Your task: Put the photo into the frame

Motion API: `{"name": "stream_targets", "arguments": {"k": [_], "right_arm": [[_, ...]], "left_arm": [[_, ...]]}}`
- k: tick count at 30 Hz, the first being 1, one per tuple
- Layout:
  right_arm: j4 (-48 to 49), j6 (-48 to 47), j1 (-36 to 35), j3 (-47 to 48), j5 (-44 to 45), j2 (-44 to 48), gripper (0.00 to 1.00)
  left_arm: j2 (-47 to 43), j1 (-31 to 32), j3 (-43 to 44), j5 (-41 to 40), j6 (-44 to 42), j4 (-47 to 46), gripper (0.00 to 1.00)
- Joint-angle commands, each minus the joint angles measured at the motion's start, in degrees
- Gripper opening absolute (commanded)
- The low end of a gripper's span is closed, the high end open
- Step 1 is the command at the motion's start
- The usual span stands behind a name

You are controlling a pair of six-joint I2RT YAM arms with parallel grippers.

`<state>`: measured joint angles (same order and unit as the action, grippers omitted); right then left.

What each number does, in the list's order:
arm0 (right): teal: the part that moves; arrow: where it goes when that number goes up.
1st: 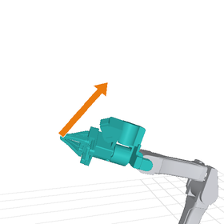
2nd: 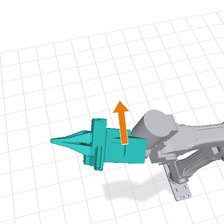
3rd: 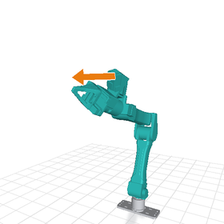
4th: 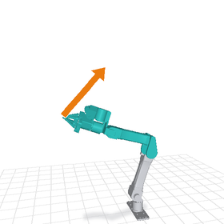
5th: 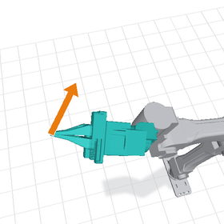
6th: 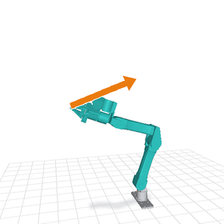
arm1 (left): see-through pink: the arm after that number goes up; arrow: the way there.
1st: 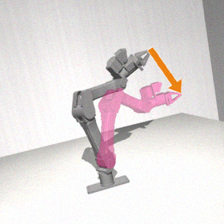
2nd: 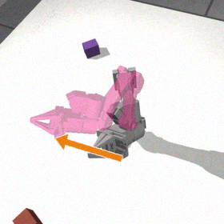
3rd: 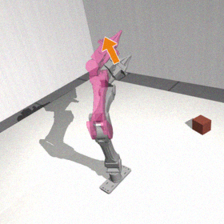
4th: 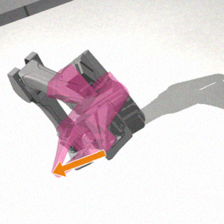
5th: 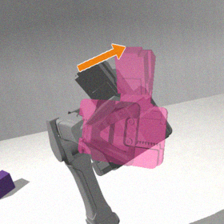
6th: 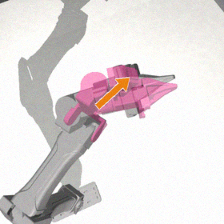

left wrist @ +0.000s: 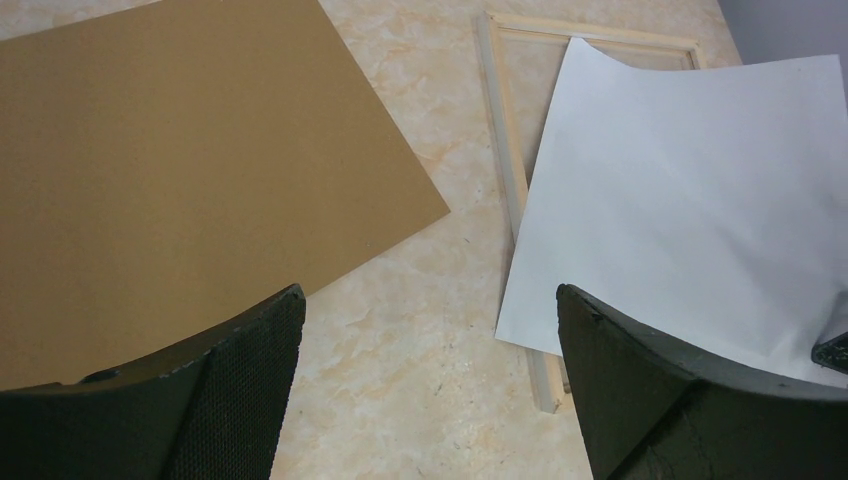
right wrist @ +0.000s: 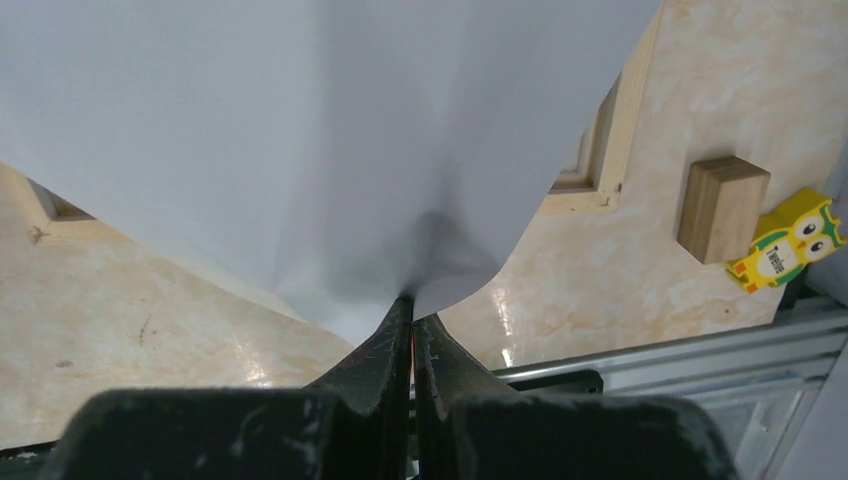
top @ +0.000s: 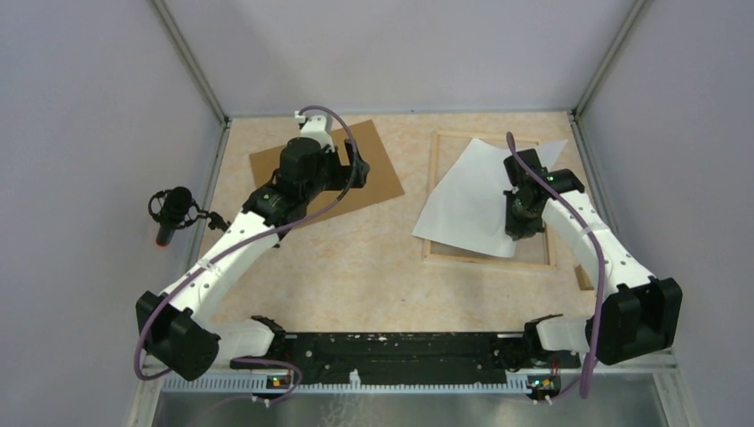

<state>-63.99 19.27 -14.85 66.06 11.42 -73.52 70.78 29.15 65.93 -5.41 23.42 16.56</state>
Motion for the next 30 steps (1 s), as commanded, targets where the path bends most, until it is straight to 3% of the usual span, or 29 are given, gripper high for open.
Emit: {"name": "stream_targets", "arguments": {"k": [1, 11, 17, 27, 30], "right_arm": [[-3.7, 0.8, 0.5, 2.4, 4.8, -1.6, 0.00], [-4.8, 1.2, 1.3, 2.7, 2.9, 0.9, 0.00], [1.5, -3.8, 1.3, 4.5, -18.8, 5.5, 0.00], [7.3, -3.8, -1.2, 13.2, -34.5, 2.5, 0.00], [5.8, -3.9, -2.8, 18.7, -34.8, -0.3, 0.00]], "left_arm": [[-0.6, 1.2, -0.4, -0.9, -0.9, -2.8, 0.98], [0.1, 2.7, -0.7, -2.4, -1.4, -2.9, 0.98], [-0.6, 2.7, -0.9, -2.1, -1.4, -3.3, 0.98], [-1.7, 2.8, -0.9, -3.5, -1.7, -3.2, 0.98], [-2.1, 2.8, -1.1, -4.3, -1.9, -3.3, 0.98]]}}
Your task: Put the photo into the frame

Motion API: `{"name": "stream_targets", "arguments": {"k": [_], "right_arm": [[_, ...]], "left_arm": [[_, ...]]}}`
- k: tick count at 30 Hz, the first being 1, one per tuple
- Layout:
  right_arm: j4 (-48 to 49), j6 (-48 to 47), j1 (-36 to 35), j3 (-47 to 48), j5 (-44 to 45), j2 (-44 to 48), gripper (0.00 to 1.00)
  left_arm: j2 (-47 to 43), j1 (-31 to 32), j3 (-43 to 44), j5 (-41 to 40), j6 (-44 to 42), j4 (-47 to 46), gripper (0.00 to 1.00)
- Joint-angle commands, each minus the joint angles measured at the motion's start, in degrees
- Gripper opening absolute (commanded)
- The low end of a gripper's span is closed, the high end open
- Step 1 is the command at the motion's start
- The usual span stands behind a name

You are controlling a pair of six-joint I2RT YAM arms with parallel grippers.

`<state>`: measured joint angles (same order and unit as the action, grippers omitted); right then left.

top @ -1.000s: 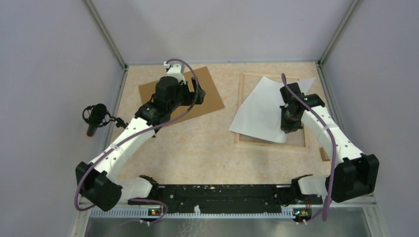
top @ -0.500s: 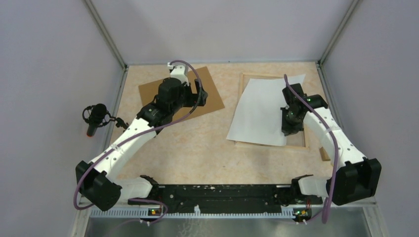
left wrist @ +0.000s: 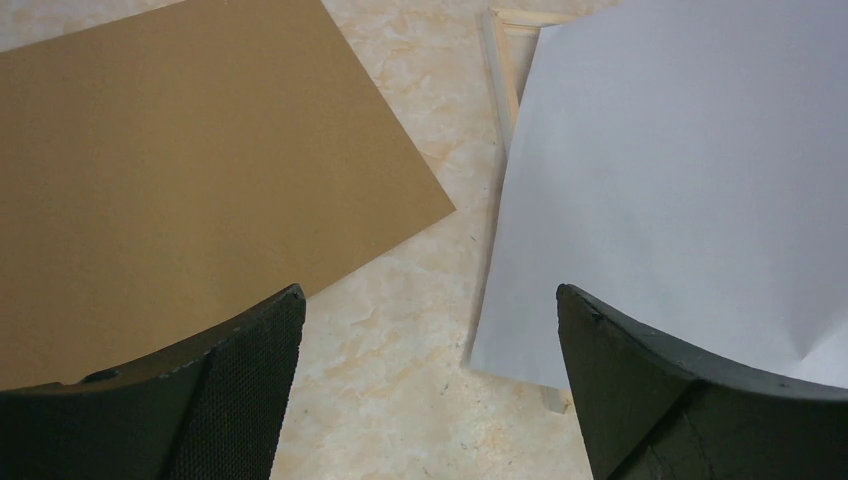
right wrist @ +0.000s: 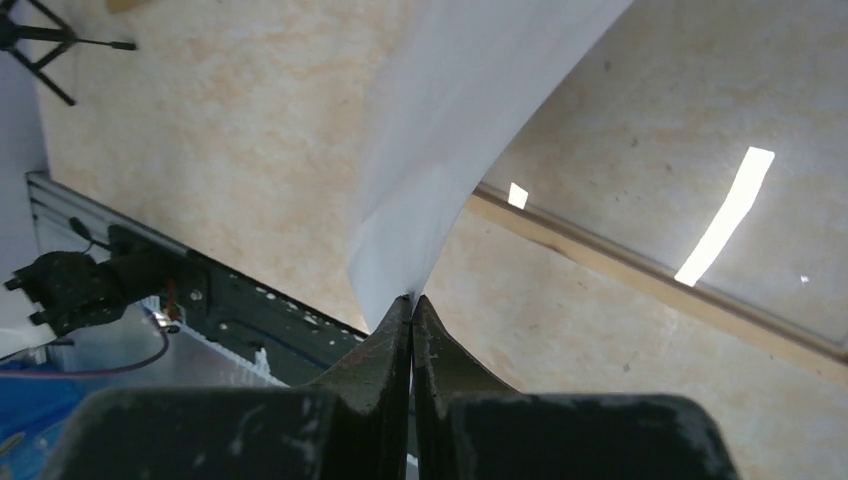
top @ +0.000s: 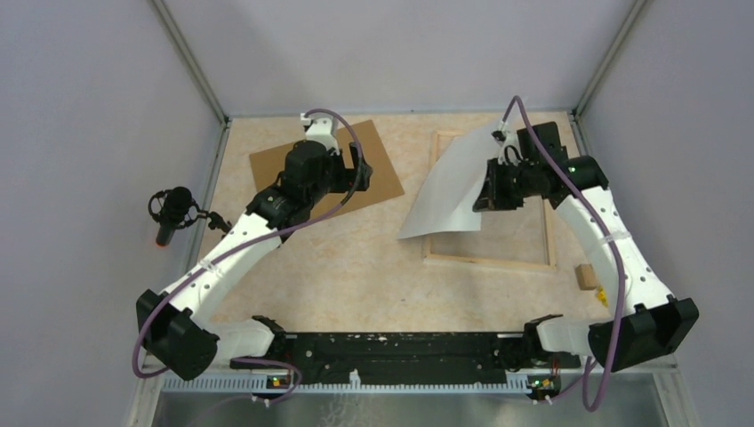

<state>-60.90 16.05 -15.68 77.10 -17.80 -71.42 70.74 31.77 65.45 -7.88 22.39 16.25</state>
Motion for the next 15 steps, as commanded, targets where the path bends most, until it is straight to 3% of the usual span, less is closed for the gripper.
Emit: {"name": "stream_targets", "arguments": {"k": [1, 4, 6, 10, 15], "right_arm": [[1.3, -0.6, -1.9, 9.2, -3.6, -3.4, 0.00], [-5.0, -1.5, -0.2, 11.9, 10.3, -6.4, 0.00], [-6.3, -1.8, 3.4, 9.4, 14.3, -6.9, 0.00], [-4.7, -3.6, 11.1, -0.3, 10.2, -5.9, 0.00], [-7.1, -7.1, 15.2, -2.4, 11.0, -10.0, 0.00]], "left_arm": [[-2.2, 0.2, -0.6, -2.1, -1.0, -3.1, 0.98], [-2.4, 0.2, -0.7, -2.5, -1.2, -3.2, 0.98], [-2.6, 0.2, -0.7, -2.5, -1.3, -3.2, 0.98], [-2.7, 0.2, -0.9, -2.4, -1.2, -3.4, 0.98], [-1.9, 0.3, -0.8, -0.6, -0.7, -3.4, 0.98]]}}
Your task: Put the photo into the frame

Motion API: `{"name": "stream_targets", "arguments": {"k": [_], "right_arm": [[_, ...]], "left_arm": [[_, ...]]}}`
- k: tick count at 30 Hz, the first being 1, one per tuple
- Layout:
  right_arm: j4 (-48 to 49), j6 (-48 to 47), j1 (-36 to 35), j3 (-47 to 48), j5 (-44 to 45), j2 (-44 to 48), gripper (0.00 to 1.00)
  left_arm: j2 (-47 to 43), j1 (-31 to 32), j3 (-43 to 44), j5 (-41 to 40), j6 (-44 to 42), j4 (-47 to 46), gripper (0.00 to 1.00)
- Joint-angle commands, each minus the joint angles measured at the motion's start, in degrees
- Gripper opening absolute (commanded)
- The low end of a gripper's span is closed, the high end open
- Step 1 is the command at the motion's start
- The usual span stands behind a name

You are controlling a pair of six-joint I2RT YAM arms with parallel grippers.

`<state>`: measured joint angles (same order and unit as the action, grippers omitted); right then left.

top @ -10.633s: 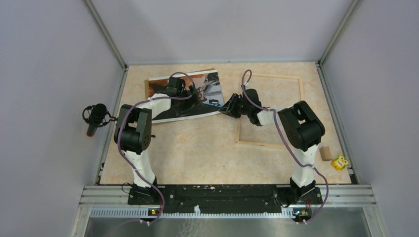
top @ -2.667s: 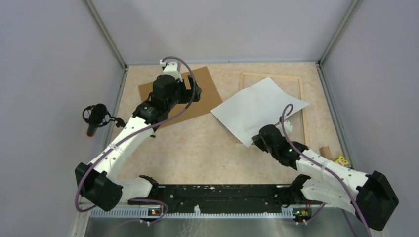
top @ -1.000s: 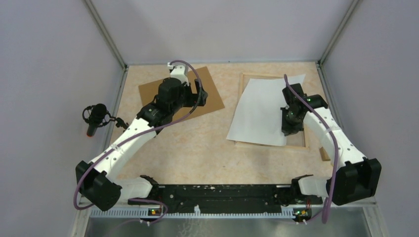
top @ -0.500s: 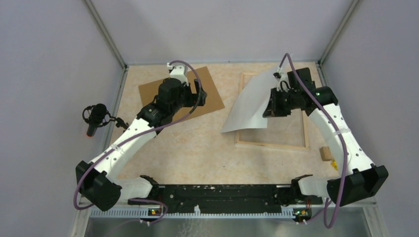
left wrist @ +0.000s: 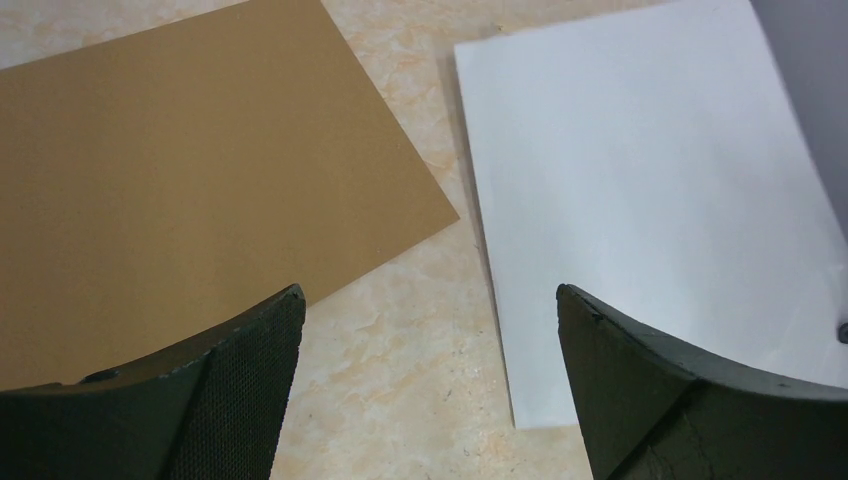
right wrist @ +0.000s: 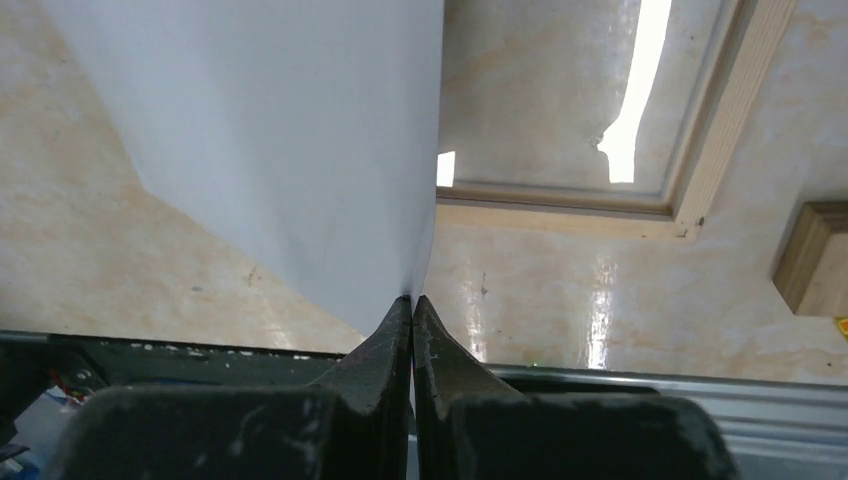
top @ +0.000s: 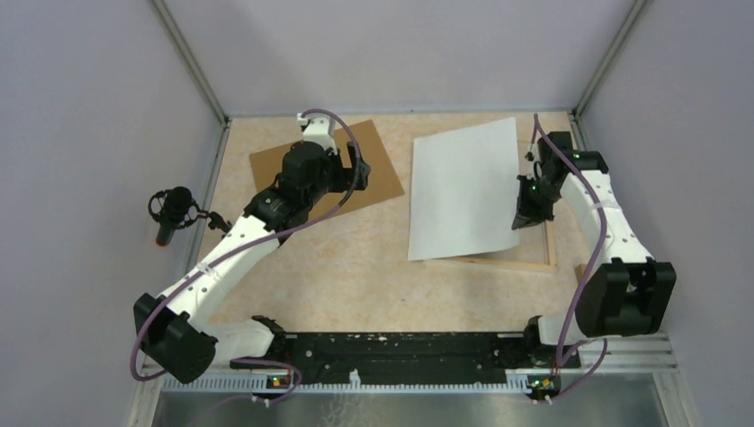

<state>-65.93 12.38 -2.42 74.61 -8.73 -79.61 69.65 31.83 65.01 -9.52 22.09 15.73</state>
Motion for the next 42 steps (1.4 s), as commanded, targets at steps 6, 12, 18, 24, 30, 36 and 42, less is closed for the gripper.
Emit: {"name": "stream_targets", "arguments": {"k": [6, 12, 18, 24, 30, 36, 42], "right_arm": [[-5.1, -3.1, 4.5, 5.6, 10.4, -3.4, 0.00], [0.6, -1.5, 9.2, 2.0, 16.6, -2.3, 0.00], [15.9, 3.8, 15.0, -10.9, 11.7, 5.1, 0.00], [23.9, 6.4, 19.0, -18.0, 9.9, 9.4, 0.00], [30.2, -0.8, 18.9, -20.7, -6.9, 6.6, 0.00], [29.9, -3.9, 18.8, -20.0, -8.8, 4.4, 0.00], [24.9, -7.3, 17.9, -17.4, -5.5, 4.1, 0.00]], "left_arm": [[-1.3, 0.7, -0.4, 0.5, -0.6, -2.8, 0.98], [-1.4, 0.7, -0.3, 1.4, -0.2, -2.9, 0.98], [-1.0, 0.9, -0.4, 1.3, -0.2, -2.8, 0.98], [-0.8, 1.0, -0.4, 1.6, -0.2, -2.7, 0.98], [-0.2, 1.0, -0.2, 2.2, 0.0, -2.8, 0.98], [0.1, 1.0, -0.2, 2.1, -0.1, -2.7, 0.98], [0.7, 1.0, -0.1, 2.7, 0.1, -2.7, 0.98]]}}
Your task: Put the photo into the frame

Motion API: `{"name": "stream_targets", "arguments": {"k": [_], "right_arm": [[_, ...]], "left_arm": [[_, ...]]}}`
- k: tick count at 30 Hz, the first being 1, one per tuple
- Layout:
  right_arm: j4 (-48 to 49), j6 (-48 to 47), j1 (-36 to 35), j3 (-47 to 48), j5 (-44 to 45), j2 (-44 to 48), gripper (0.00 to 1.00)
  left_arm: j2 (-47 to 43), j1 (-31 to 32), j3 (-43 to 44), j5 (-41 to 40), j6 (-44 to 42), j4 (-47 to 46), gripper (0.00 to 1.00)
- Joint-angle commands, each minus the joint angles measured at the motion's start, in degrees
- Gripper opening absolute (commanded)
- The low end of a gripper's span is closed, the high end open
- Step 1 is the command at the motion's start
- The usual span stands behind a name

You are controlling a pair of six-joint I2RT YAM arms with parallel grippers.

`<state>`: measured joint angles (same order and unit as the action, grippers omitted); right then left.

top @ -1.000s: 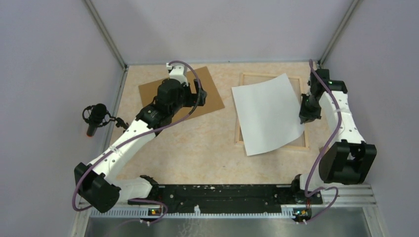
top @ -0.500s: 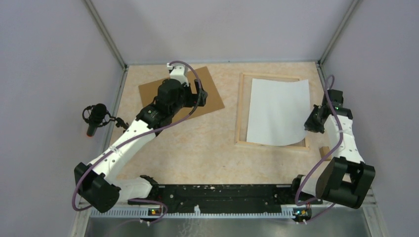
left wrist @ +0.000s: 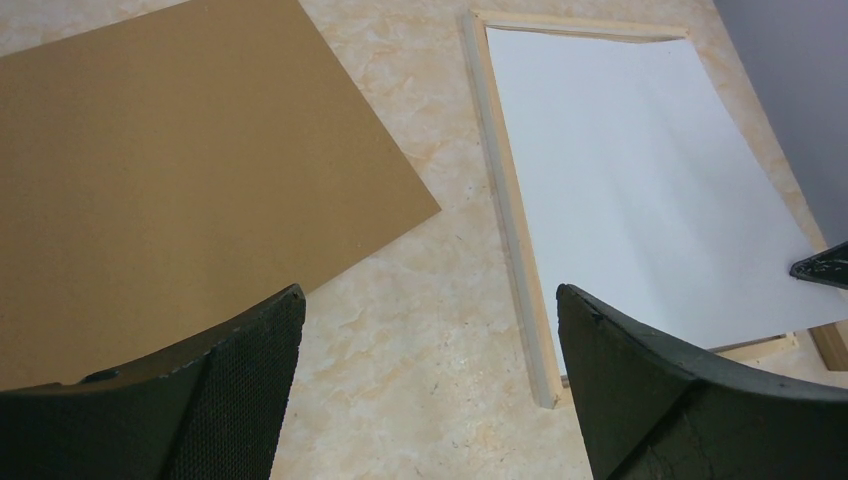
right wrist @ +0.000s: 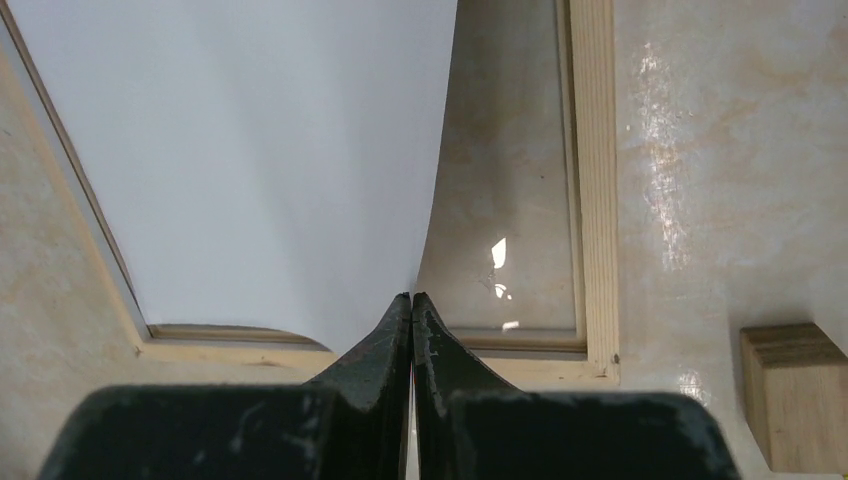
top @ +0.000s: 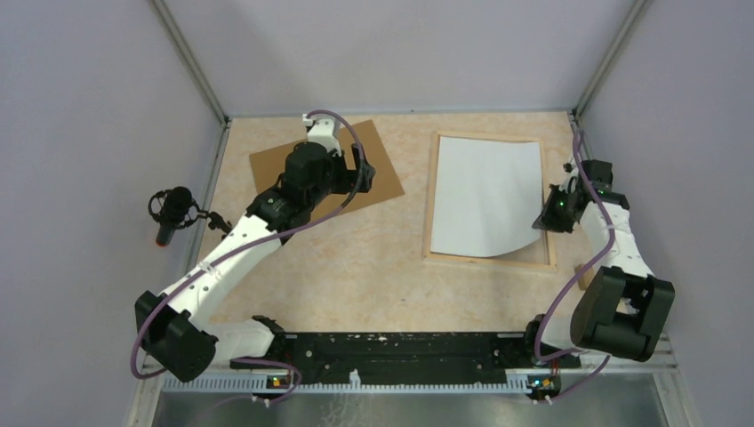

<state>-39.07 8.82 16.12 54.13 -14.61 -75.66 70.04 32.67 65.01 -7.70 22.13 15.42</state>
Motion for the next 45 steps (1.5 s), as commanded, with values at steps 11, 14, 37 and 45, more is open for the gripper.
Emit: {"name": "stream_targets", "arguments": {"k": [11, 14, 37, 45], "right_arm": [[2.1, -5.2, -3.9, 1.3, -2.0, 0.2, 0.00], [4.6, -4.8, -4.1, 0.5, -3.2, 0.4, 0.00], [6.7, 9.2, -11.7, 4.6, 10.9, 5.5, 0.99], [39.5, 21.1, -40.7, 1.9, 21.8, -4.0, 0.99]], "left_arm": [[1.3, 0.2, -0.1, 1.2, 0.2, -2.3, 0.98], [1.4, 0.2, -0.2, 0.5, 0.0, -2.3, 0.98], [5.0, 0.0, -0.4, -5.5, -2.7, -2.4, 0.98], [11.0, -4.8, -0.2, -1.8, -0.3, -2.4, 0.98]]}}
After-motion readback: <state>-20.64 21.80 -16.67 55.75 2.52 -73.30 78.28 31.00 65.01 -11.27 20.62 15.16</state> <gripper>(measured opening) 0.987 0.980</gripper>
